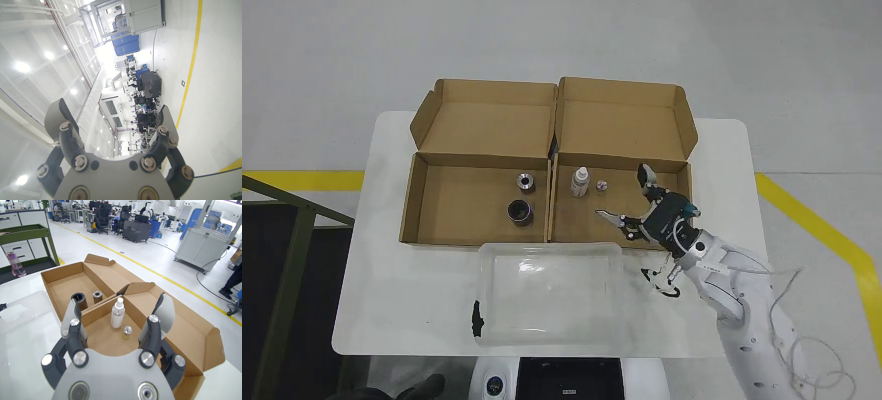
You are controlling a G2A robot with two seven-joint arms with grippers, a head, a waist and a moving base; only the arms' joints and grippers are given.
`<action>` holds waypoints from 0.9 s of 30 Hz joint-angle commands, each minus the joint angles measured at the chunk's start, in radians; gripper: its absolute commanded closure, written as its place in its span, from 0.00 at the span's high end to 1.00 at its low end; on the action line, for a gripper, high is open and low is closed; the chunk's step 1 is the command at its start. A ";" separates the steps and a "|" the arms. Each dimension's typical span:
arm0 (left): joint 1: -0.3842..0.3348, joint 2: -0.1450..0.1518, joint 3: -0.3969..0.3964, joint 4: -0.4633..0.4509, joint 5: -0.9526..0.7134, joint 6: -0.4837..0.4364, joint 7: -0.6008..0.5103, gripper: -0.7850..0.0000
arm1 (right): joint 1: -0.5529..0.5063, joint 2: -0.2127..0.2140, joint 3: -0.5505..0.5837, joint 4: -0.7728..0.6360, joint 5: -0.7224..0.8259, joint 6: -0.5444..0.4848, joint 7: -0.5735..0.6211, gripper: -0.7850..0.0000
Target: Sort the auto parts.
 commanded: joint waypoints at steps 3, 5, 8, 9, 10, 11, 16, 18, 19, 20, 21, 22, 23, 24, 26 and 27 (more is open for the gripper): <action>0.000 0.000 0.000 0.000 0.000 0.000 0.000 1.00 | -0.070 0.009 0.056 -0.010 -0.018 0.022 -0.060 0.92; 0.000 0.000 0.000 0.000 0.000 0.000 0.000 1.00 | -0.103 0.013 0.088 -0.010 -0.026 0.036 -0.080 0.95; 0.000 0.000 0.000 0.000 0.000 0.000 0.000 1.00 | -0.149 0.018 0.136 -0.014 -0.022 0.054 -0.111 0.98; 0.000 0.000 0.000 0.000 0.000 0.000 0.000 1.00 | -0.163 0.020 0.152 -0.016 -0.024 0.058 -0.119 0.98; 0.000 0.000 0.000 0.000 0.000 0.000 0.000 1.00 | -0.176 0.022 0.169 -0.016 -0.023 0.062 -0.127 0.99; 0.000 0.000 0.000 0.000 0.000 0.000 0.000 1.00 | -0.189 0.023 0.185 -0.016 -0.017 0.066 -0.137 1.00; 0.000 0.000 0.000 0.000 0.000 0.000 0.000 1.00 | -0.252 0.031 0.257 -0.020 -0.016 0.068 -0.177 1.00; 0.000 0.000 0.000 0.000 0.000 0.000 0.000 1.00 | -0.273 0.033 0.280 -0.016 -0.010 0.068 -0.197 1.00; 0.000 0.000 0.000 0.000 0.000 0.000 0.000 1.00 | -0.283 0.034 0.292 -0.014 -0.011 0.070 -0.204 1.00; 0.000 0.000 0.000 0.000 0.000 0.000 0.000 1.00 | -0.292 0.035 0.303 -0.013 -0.008 0.072 -0.213 1.00; 0.000 0.000 0.000 0.000 0.000 0.000 0.000 1.00 | -0.300 0.036 0.313 -0.010 -0.005 0.074 -0.221 1.00; 0.000 0.000 0.000 0.000 0.000 0.000 0.000 1.00 | -0.307 0.037 0.322 -0.006 -0.002 0.077 -0.227 1.00; 0.000 0.000 0.000 0.000 0.000 0.000 0.000 1.00 | -0.312 0.037 0.330 -0.001 0.006 0.080 -0.234 1.00; 0.000 0.000 0.000 0.000 0.000 0.000 0.000 1.00 | -0.316 0.038 0.336 0.004 0.011 0.080 -0.237 1.00; 0.000 0.000 0.000 0.000 0.000 0.000 0.000 1.00 | -0.320 0.039 0.348 0.010 0.013 0.087 -0.244 1.00; 0.000 0.000 0.000 0.000 0.000 0.000 0.000 1.00 | -0.322 0.039 0.350 0.014 0.018 0.092 -0.248 1.00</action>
